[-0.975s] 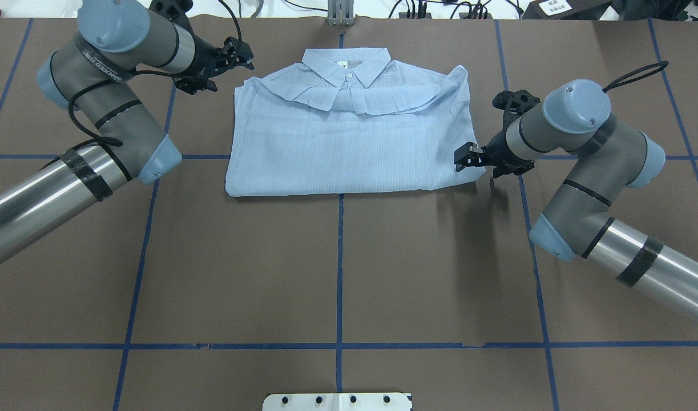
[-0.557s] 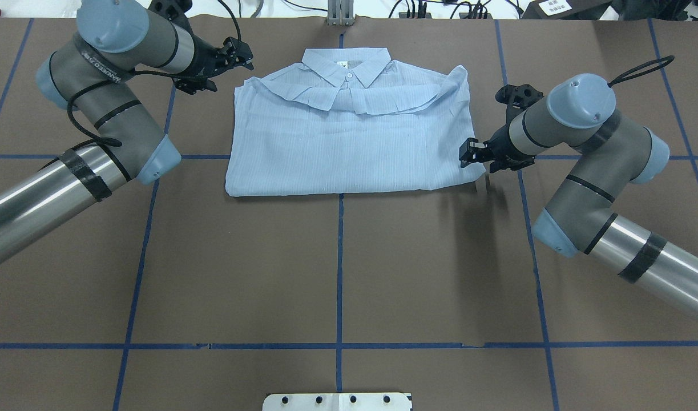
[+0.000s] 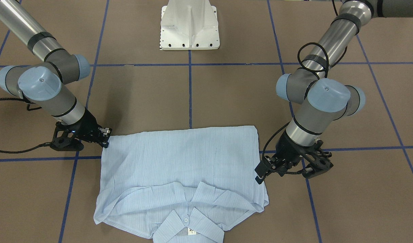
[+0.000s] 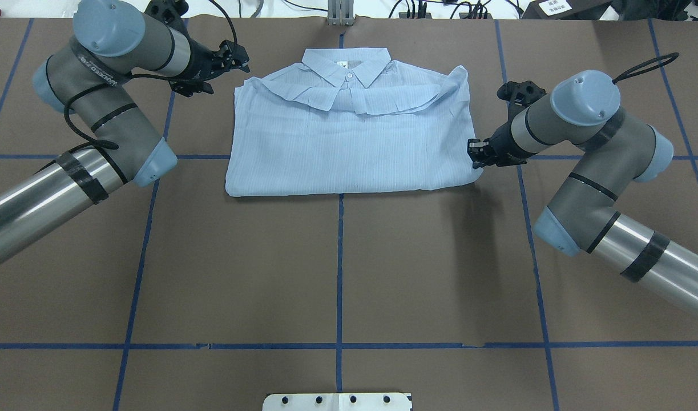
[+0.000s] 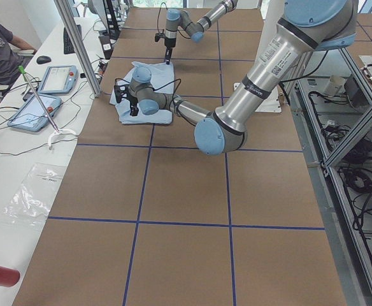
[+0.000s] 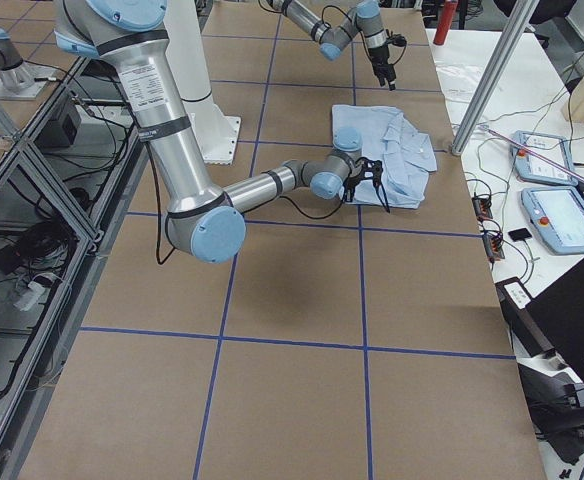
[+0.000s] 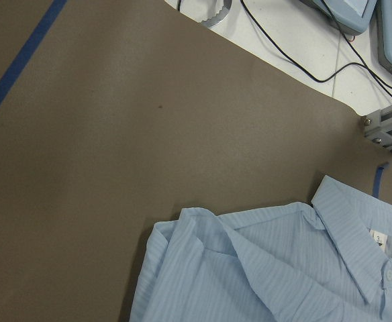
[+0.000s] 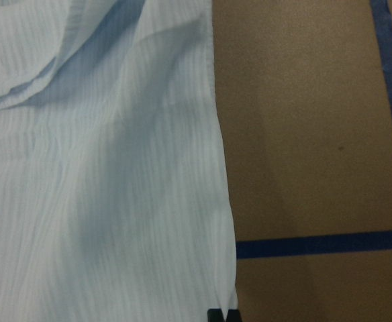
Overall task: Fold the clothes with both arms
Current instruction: 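Lower the right gripper onto the folded shirt's side edge and grasp it, then drag the folded shirt with the right gripper toward the robot and rotate it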
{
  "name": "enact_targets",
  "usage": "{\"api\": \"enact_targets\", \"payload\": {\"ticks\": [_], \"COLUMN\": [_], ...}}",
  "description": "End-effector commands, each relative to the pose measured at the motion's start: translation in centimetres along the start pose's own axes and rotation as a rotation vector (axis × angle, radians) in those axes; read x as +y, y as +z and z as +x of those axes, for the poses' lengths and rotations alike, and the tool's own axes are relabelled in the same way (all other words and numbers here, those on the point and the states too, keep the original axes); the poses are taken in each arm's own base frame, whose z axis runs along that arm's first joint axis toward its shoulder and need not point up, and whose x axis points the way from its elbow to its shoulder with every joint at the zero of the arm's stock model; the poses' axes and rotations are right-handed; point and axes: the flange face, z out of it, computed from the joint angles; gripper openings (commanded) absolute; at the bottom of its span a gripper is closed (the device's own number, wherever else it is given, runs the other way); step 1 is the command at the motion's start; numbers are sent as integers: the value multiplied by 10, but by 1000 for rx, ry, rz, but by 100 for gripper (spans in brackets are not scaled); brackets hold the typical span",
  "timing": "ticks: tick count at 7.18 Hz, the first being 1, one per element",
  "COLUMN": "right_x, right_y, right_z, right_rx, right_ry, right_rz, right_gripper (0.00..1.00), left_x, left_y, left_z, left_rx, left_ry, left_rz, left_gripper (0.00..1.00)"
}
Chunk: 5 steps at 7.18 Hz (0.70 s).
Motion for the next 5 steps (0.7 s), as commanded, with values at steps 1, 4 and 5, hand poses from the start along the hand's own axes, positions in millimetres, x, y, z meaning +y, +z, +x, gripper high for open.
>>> {"api": "enact_targets", "payload": {"ticks": [1, 4, 5], "right_x": [2, 105, 146], "right_y": [-7, -92, -114], "right_z": [-2, 62, 73], "right_rx": [-21, -94, -101], "right_ry": [-3, -41, -68], "right_rz": [-21, -126, -165], "right_gripper": [0, 0, 0], "left_x": [0, 8, 9], "left_y": [0, -29, -34], "left_z": [0, -8, -8], "left_rx": [-3, 34, 41], "left_ry": [-2, 9, 10], "left_rz": [-2, 1, 4], "left_gripper": [99, 99, 99]}}
